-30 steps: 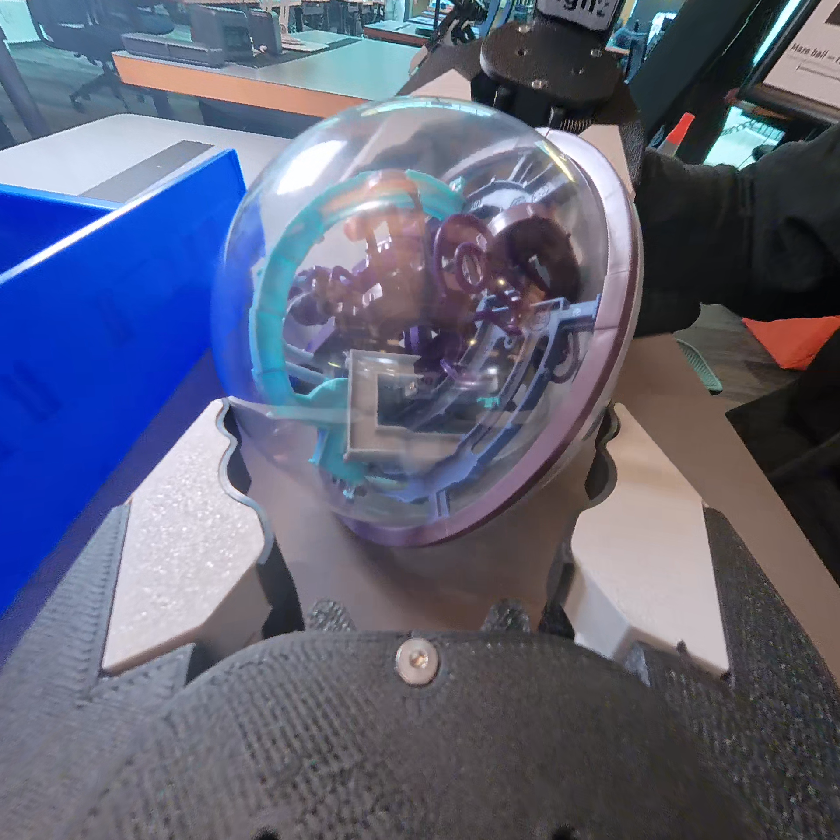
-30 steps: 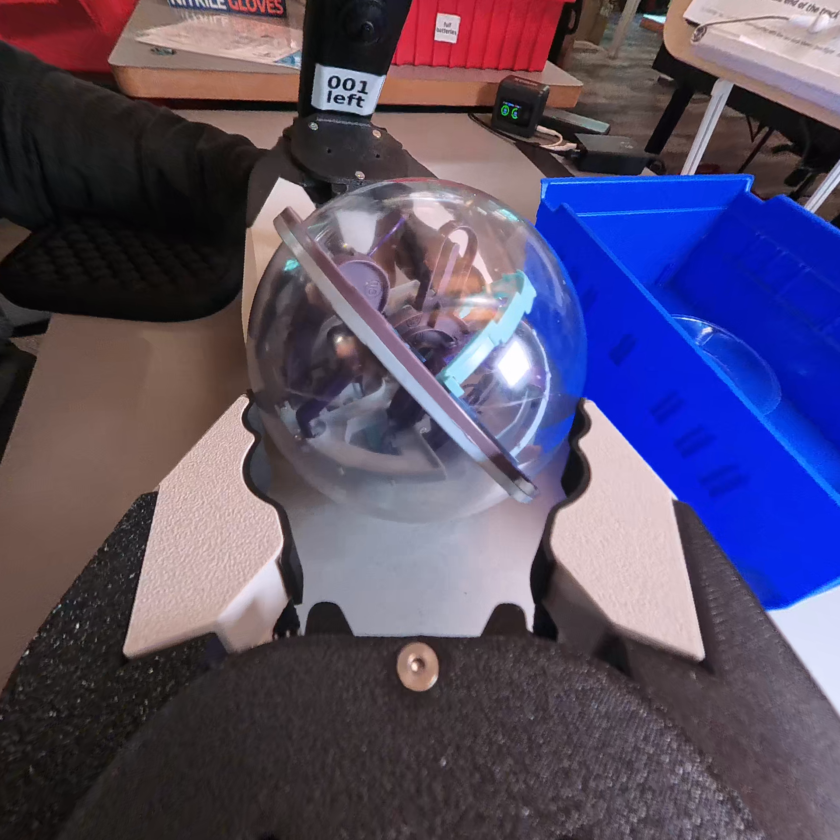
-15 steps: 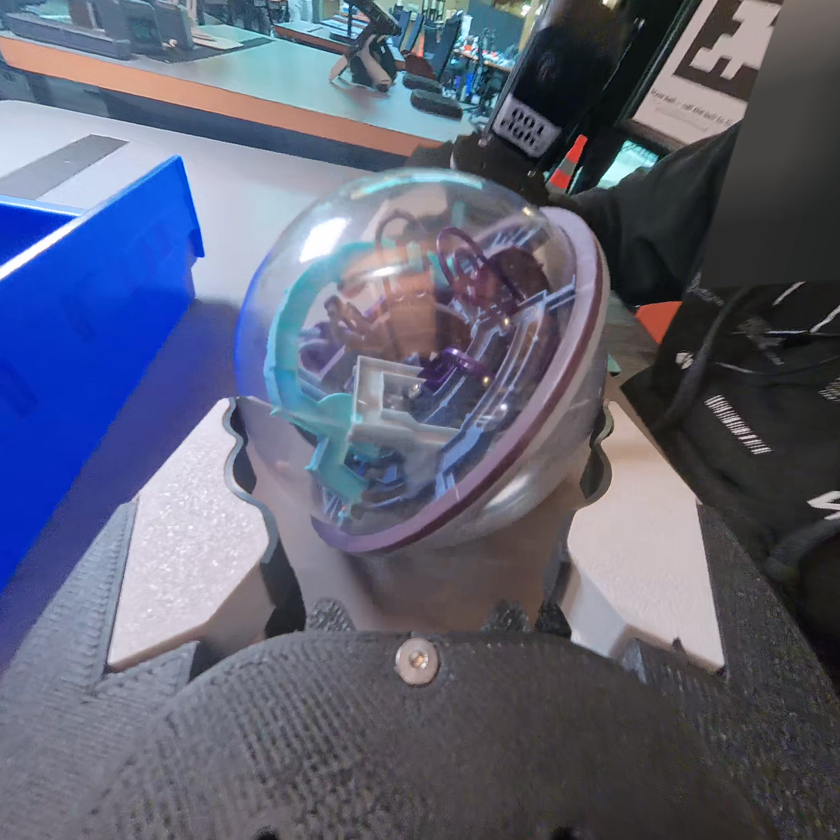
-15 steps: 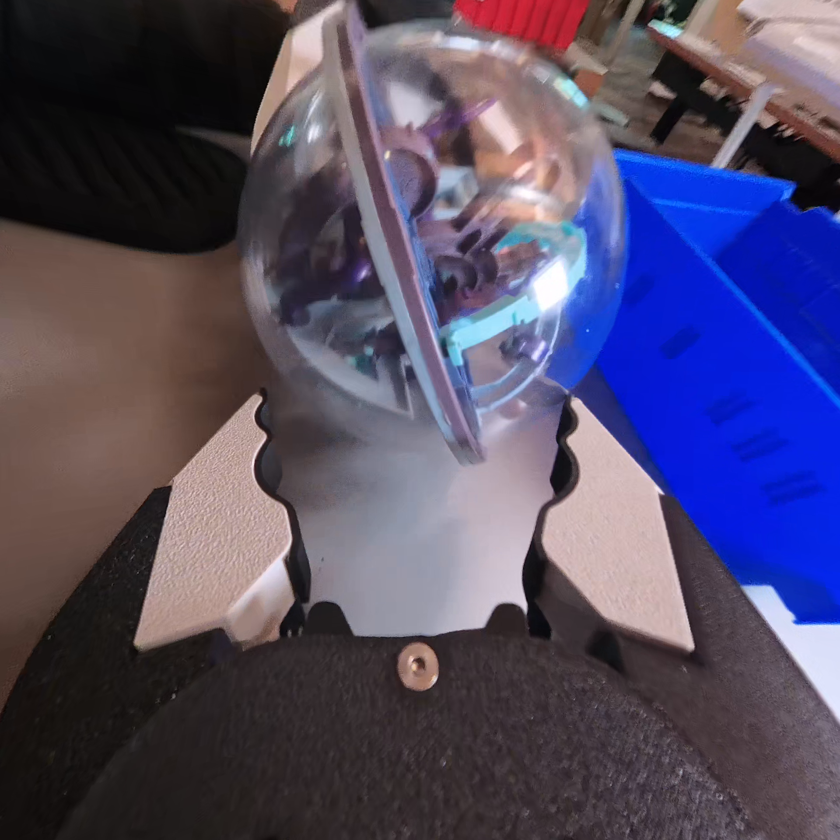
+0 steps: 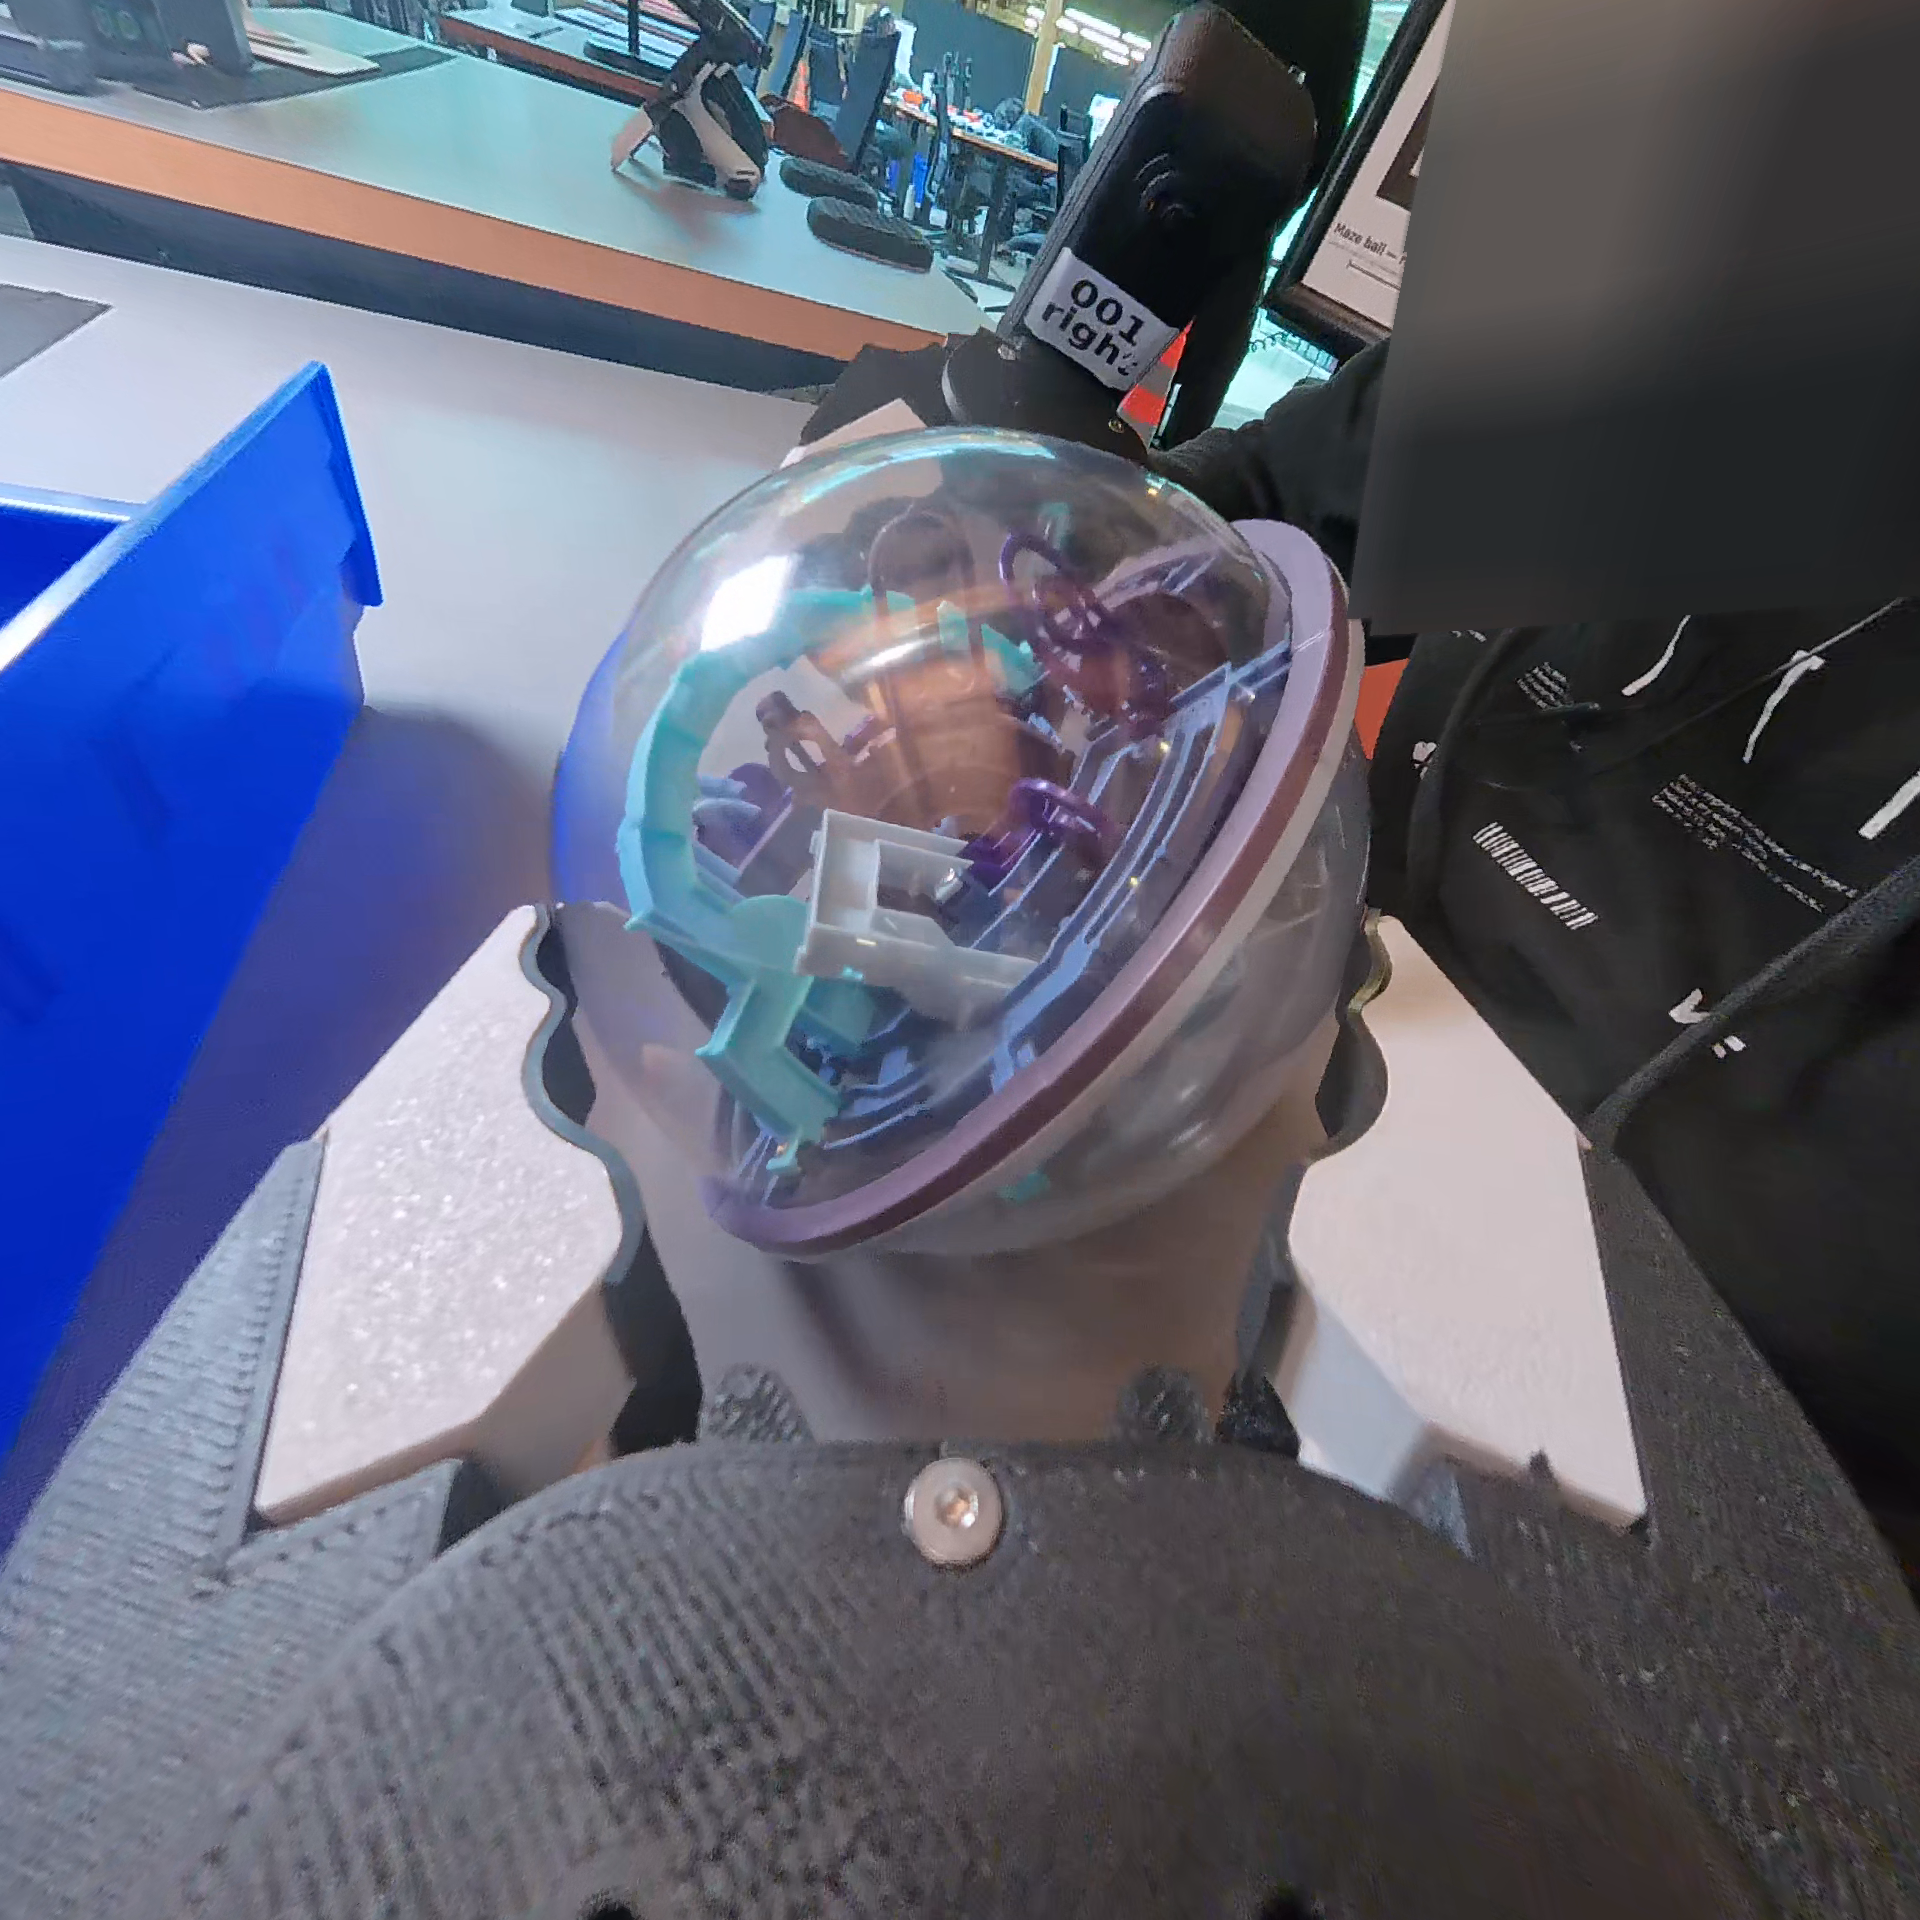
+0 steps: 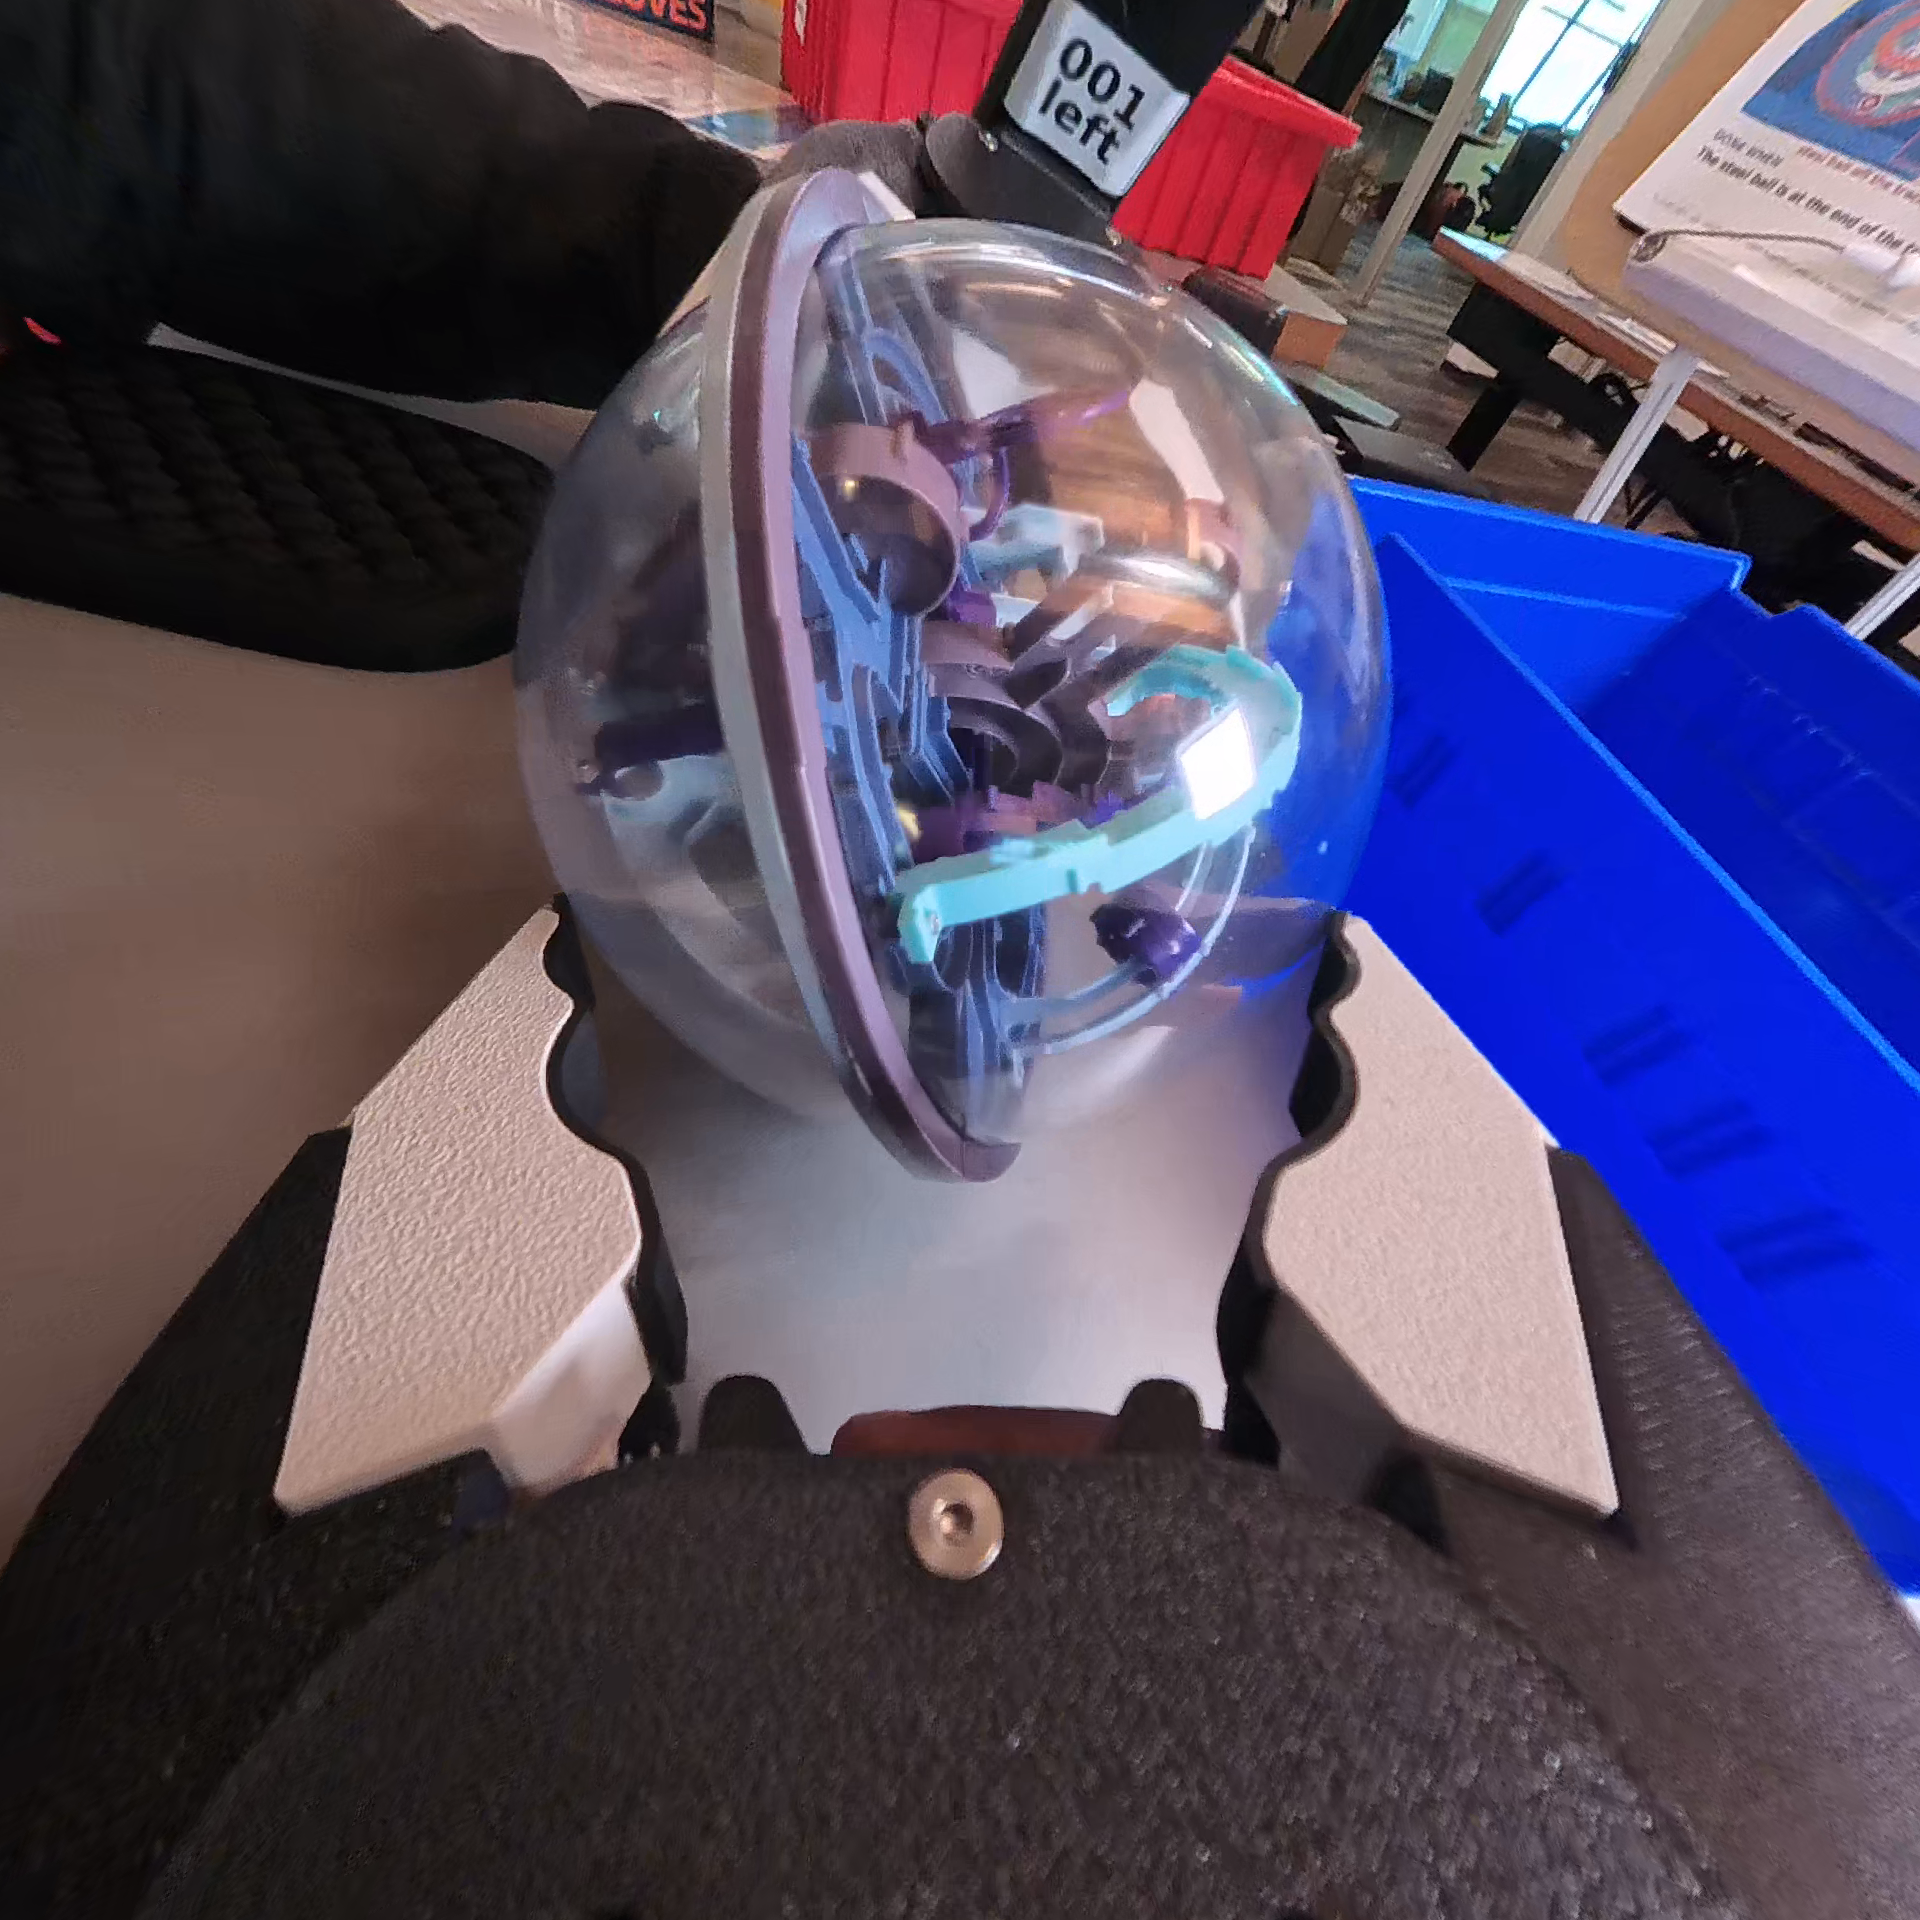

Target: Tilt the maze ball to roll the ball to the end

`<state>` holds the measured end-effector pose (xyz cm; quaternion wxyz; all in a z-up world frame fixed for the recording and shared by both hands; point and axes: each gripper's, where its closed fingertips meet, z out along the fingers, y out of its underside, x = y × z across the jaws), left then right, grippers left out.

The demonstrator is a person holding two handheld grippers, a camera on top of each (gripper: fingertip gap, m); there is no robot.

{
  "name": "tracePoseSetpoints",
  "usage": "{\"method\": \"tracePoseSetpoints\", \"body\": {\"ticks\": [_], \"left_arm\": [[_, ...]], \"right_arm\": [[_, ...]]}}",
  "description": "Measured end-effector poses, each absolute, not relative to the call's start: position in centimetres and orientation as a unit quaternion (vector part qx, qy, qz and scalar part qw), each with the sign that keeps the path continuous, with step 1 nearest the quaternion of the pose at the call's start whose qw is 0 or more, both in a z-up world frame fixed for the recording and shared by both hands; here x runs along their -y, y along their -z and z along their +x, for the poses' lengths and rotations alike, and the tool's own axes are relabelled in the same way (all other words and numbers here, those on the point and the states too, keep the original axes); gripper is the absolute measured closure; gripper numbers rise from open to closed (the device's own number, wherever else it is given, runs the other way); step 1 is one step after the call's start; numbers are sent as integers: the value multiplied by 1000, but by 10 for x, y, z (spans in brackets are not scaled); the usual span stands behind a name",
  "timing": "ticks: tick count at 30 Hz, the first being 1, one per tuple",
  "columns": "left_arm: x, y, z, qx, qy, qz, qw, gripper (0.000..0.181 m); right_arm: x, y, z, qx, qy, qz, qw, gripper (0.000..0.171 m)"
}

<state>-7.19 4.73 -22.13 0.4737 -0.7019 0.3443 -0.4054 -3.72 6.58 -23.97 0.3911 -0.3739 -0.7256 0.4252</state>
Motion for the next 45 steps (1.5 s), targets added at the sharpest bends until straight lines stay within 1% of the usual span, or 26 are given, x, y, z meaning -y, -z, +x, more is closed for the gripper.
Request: {"method": "tracePoseSetpoints", "body": {"ticks": [1,13,15,17,20,21,24,27,29,33,36,39,41,45], "left_arm": [[-47,222,-73,-343,406,-703,474,38],[-48,223,-81,-306,415,-715,471,41],[-48,222,-86,-298,403,-722,477,47],[-46,215,-92,-286,383,-724,498,52],[-43,192,-99,-250,337,-715,559,53],[-42,190,-100,-241,310,-719,574,52],[-43,193,-92,-216,242,-736,594,40],[-48,196,-79,-191,233,-739,603,30],[-54,205,-84,-193,212,-748,599,32],[-54,204,-86,-200,253,-735,596,33],[-53,203,-86,-216,262,-729,595,34],[-51,202,-85,-228,267,-723,594,36],[-51,202,-86,-234,271,-721,593,37],[-50,204,-86,-245,287,-720,582,39]], "right_arm": [[-66,239,-37,724,-426,-374,393,38],[-69,238,-38,709,-438,-389,392,43],[-71,238,-38,705,-439,-395,392,44],[-73,238,-39,701,-441,-401,391,45],[-73,238,-39,697,-443,-406,391,46],[-73,238,-40,696,-444,-408,390,47],[-72,238,-42,690,-449,-417,386,49],[-70,236,-46,679,-454,-428,386,51],[-67,233,-48,674,-454,-429,394,52],[-65,233,-46,672,-450,-429,404,54],[-65,232,-44,670,-451,-427,407,59],[-65,232,-43,673,-451,-423,406,58],[-66,233,-43,676,-451,-419,406,57],[-66,238,-45,685,-454,-411,395,49]]}}
